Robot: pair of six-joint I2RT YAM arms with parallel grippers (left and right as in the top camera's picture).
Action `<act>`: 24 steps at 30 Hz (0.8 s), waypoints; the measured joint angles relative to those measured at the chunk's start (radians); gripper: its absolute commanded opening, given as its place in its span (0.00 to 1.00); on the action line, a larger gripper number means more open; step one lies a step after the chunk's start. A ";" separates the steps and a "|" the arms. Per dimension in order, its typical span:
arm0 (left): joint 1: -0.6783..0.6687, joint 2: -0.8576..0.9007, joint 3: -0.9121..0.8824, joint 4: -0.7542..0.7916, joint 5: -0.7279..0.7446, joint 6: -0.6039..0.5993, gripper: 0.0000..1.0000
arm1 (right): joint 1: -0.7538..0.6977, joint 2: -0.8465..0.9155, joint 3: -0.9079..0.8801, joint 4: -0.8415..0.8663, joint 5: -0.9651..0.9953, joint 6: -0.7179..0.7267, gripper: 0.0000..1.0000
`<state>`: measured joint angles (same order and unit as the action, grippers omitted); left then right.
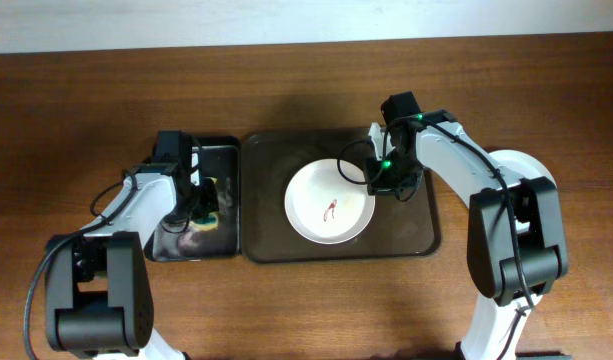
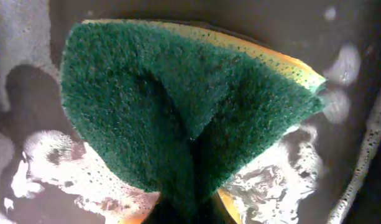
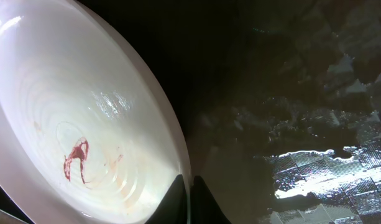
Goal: Clean dirty plates on tray and stack at the side
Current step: 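Grasp the sponge again with the left gripper, then scrub the pink plate with the sponge while the right gripper holds it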
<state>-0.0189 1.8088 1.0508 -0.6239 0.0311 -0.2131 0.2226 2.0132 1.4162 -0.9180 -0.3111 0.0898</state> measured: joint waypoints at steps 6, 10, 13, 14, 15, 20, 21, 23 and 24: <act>0.000 -0.061 0.034 -0.037 0.000 0.000 0.00 | 0.000 0.000 0.000 0.001 0.000 0.001 0.05; 0.000 -0.172 0.038 -0.023 -0.001 0.000 0.00 | 0.000 0.000 0.000 0.003 0.000 0.003 0.05; 0.000 -0.261 0.040 0.039 -0.003 0.034 0.00 | 0.000 0.000 0.000 0.003 0.000 0.004 0.05; 0.000 -0.278 0.040 0.064 -0.012 0.052 0.00 | 0.000 0.000 0.000 0.003 0.000 0.005 0.05; 0.000 -0.308 0.040 0.086 -0.025 0.069 0.00 | 0.000 0.000 0.000 0.003 0.000 0.004 0.05; 0.000 -0.426 0.040 0.112 -0.047 0.102 0.00 | 0.000 0.000 0.000 0.003 0.000 0.004 0.05; 0.000 -0.426 0.040 0.112 -0.047 0.102 0.00 | 0.000 0.000 0.000 0.003 0.000 0.004 0.05; 0.000 -0.427 0.040 0.111 -0.047 0.105 0.00 | 0.000 0.000 0.000 0.003 0.000 0.004 0.05; 0.000 -0.427 0.040 0.111 -0.046 0.105 0.00 | 0.000 0.000 0.000 0.003 0.000 0.005 0.05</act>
<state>-0.0193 1.3819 1.0912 -0.5133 -0.0151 -0.1078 0.2226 2.0132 1.4162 -0.9150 -0.3111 0.0948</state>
